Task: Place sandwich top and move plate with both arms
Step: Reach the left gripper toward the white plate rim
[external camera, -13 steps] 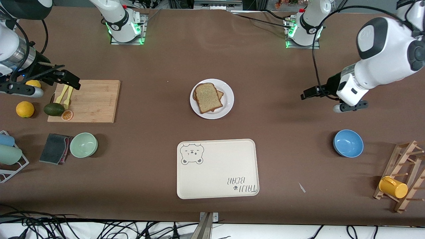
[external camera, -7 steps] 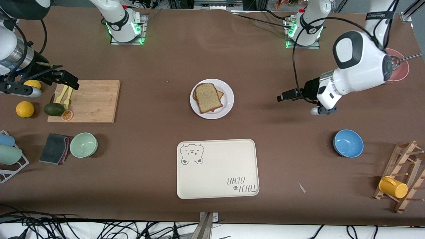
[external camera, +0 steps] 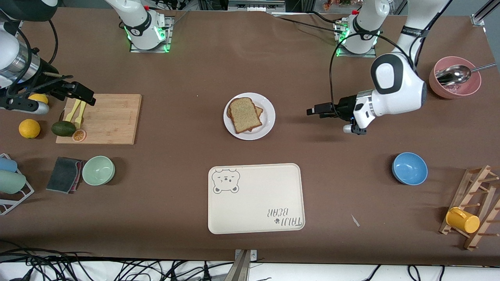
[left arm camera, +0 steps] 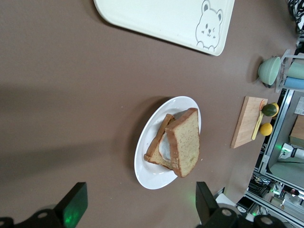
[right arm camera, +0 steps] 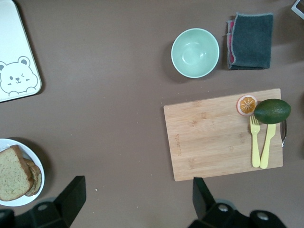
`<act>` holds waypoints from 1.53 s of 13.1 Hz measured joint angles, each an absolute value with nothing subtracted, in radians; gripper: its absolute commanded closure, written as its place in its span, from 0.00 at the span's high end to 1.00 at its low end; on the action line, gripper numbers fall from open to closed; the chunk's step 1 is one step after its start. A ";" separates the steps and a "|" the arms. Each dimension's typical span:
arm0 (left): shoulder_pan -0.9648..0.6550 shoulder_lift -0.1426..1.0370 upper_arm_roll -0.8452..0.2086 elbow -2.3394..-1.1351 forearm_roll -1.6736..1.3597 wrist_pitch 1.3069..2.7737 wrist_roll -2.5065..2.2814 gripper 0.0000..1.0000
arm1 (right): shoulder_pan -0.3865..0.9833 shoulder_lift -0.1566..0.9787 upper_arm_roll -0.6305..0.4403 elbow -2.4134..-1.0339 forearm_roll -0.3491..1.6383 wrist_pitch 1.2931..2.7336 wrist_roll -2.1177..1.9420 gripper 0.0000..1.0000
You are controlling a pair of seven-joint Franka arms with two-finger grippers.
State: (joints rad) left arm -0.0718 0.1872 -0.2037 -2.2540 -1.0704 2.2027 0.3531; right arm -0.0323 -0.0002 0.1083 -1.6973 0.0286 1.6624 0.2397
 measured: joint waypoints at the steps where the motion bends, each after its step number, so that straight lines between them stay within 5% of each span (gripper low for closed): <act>1: -0.093 0.207 -0.214 -2.258 -1.095 2.241 0.362 1.00 | -0.032 -0.003 0.109 -1.697 0.029 1.659 0.240 0.99; 7: -0.170 0.362 -0.292 -2.259 -1.460 2.417 0.651 1.00 | -0.032 -0.009 0.109 -1.701 0.029 1.650 0.240 0.99; 16: -0.235 0.474 -0.322 -2.258 -1.738 2.460 0.950 1.00 | -0.033 -0.010 0.074 -1.702 0.028 1.650 0.233 0.99; 20: -0.283 0.501 -0.327 -2.257 -1.836 2.471 1.015 0.81 | -0.033 -0.010 0.055 -1.702 0.028 1.650 0.206 0.99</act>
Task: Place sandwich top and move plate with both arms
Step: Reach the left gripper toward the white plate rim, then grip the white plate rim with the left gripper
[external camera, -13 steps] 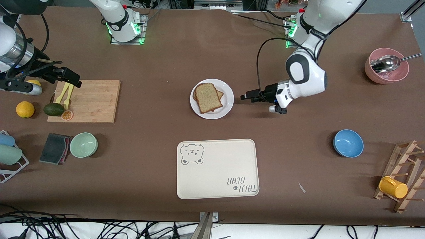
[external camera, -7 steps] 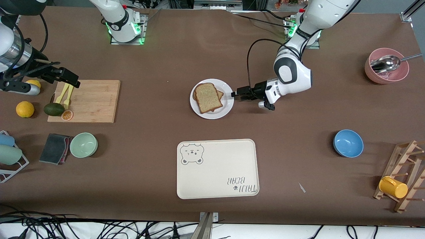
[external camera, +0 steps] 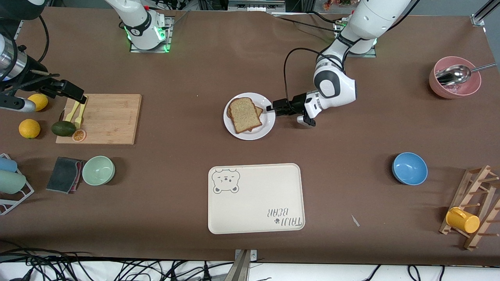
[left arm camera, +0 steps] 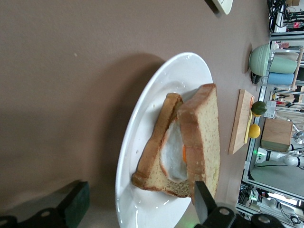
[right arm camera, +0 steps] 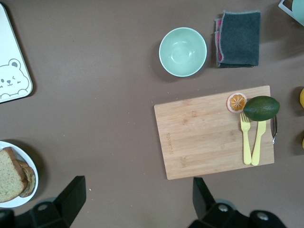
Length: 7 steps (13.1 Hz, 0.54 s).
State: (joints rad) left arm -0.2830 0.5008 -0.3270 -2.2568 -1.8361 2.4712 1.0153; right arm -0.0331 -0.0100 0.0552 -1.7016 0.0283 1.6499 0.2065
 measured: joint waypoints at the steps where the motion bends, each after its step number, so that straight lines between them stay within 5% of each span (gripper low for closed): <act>1: -0.292 0.502 -0.328 -2.256 -1.843 2.482 1.024 0.71 | -0.033 -0.010 0.052 -1.702 0.028 1.650 0.201 0.99; 7: -0.296 0.519 -0.331 -2.256 -1.874 2.489 1.051 0.33 | -0.033 -0.010 0.052 -1.702 0.028 1.650 0.195 0.99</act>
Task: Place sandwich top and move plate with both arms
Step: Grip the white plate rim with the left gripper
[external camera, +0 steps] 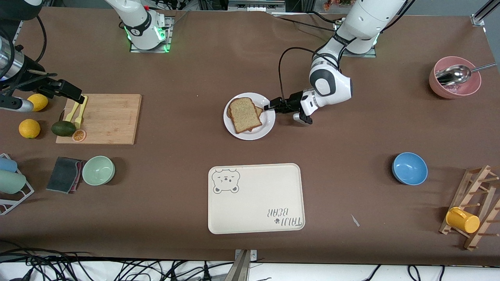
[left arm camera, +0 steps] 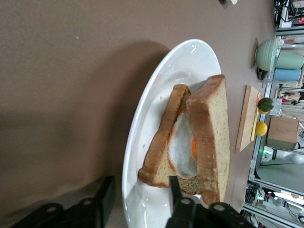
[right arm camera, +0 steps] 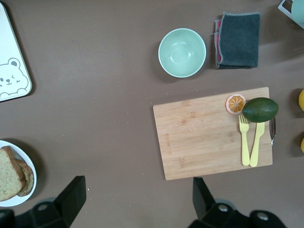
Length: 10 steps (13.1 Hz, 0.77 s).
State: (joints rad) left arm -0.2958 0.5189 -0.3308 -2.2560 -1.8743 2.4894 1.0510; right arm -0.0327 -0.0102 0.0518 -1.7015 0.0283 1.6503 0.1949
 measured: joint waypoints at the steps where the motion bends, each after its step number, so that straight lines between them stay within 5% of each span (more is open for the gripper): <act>1: -0.297 0.520 -0.333 -2.256 -1.893 2.489 1.055 0.23 | -0.033 -0.010 0.052 -1.701 0.028 1.650 0.194 0.99; 5: -0.304 0.521 -0.340 -2.256 -1.922 2.493 1.077 0.02 | -0.032 -0.010 0.053 -1.702 0.028 1.650 0.193 0.99; 10: -0.308 0.535 -0.343 -2.256 -2.050 2.492 1.218 0.00 | -0.032 -0.010 0.056 -1.702 0.028 1.650 0.193 0.99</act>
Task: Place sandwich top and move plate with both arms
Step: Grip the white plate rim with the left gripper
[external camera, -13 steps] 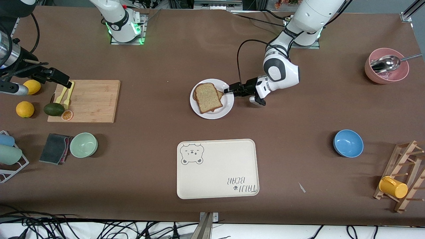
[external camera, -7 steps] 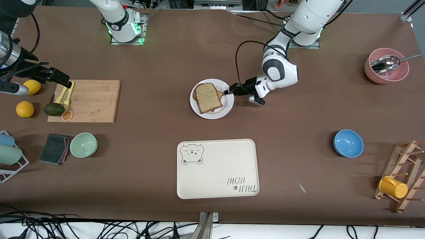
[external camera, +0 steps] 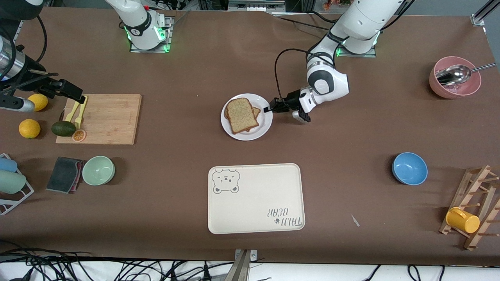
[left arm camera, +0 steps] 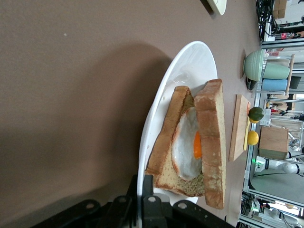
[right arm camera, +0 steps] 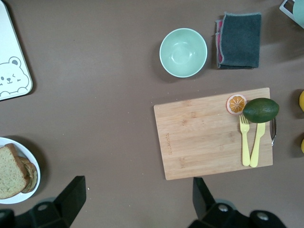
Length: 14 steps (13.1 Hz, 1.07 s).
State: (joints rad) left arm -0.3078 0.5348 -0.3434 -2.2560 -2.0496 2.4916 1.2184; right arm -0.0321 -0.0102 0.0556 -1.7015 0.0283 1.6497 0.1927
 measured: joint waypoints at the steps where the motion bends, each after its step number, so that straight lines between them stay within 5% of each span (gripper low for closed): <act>1: -0.308 0.535 -0.343 -2.256 -2.052 2.492 1.224 0.00 | -0.032 -0.010 0.056 -1.702 0.028 1.650 0.193 0.99; 14: -0.294 0.516 -0.338 -2.118 -2.057 2.629 1.021 0.00 | -0.031 -0.011 0.078 -1.702 0.028 1.656 0.192 0.99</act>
State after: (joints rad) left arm -0.2936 0.5157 -0.3377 -2.1184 -2.0571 2.6285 1.0208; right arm -0.0306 -0.0107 0.0785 -1.7017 0.0283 1.6564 0.1924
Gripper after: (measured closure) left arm 0.952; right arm 0.004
